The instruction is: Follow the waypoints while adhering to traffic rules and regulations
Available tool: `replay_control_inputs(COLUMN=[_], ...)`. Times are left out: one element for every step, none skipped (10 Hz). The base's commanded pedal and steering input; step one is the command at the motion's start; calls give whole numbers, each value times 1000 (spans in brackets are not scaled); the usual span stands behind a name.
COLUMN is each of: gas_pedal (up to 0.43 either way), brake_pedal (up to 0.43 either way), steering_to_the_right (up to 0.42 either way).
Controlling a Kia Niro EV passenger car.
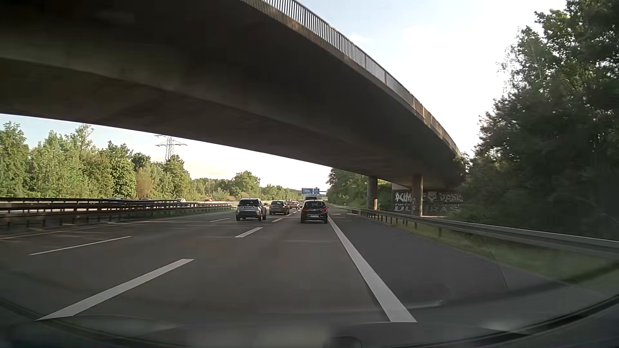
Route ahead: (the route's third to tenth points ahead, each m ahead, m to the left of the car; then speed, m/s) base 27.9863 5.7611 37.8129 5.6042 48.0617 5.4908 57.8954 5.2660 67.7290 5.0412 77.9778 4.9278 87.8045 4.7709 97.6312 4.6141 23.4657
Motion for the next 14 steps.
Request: replay_control_inputs(gas_pedal=[642, 642, 642, 650, 650, 661, 661, 661, 661, 661, 661, 661, 661, 661], brake_pedal=[0, 0, 0, 0, 0, 0, 0, 0, 0, 0, 0, 0, 0, 0], steering_to_the_right=[6, 5, 1, -5, -6, -5, -4, -3, -1, 0, 0, 0, 3, 4])
